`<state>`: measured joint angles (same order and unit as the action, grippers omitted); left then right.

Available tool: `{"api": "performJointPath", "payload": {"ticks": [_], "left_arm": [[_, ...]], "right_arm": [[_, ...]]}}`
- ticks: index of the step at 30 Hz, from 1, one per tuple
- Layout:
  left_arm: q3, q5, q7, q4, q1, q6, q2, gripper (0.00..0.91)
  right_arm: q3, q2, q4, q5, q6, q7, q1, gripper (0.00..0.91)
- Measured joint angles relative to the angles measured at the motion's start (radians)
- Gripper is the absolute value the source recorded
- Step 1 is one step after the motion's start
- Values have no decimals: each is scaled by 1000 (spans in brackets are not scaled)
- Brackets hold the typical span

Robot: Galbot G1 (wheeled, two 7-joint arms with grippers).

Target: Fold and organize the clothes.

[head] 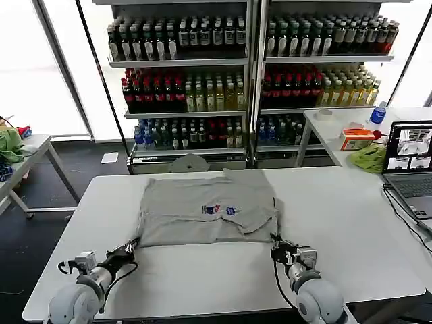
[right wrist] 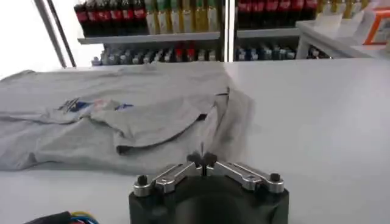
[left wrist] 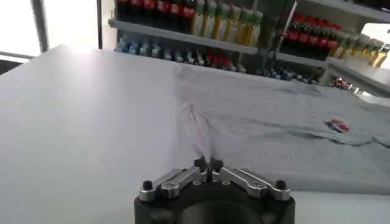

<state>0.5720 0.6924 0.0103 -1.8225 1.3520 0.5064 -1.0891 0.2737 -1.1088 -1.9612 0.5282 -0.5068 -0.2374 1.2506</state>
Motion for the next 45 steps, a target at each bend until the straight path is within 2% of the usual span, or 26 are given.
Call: {"api": "performJointPath", "payload": {"ticks": [15, 27, 28, 29, 31, 45], "left_arm": [[143, -31, -10, -208, 225, 51, -68, 20], [214, -62, -12, -360, 400, 61, -107, 20], [216, -65, -11, -369, 412, 61, -111, 20], [217, -68, -11, -378, 424, 62, -113, 252], [220, -75, -10, -395, 442, 65, -119, 907], [271, -113, 21, -469, 511, 69, -115, 907]], "right_arm": [[87, 110, -157, 8, 1, 28, 219, 0], [179, 144, -274, -4, 2, 35, 418, 0], [181, 144, -282, -7, 1, 36, 431, 101], [184, 144, -287, -9, 0, 35, 440, 907], [188, 143, -298, -11, -4, 32, 455, 907], [229, 137, -350, 35, -22, 16, 488, 907]]}}
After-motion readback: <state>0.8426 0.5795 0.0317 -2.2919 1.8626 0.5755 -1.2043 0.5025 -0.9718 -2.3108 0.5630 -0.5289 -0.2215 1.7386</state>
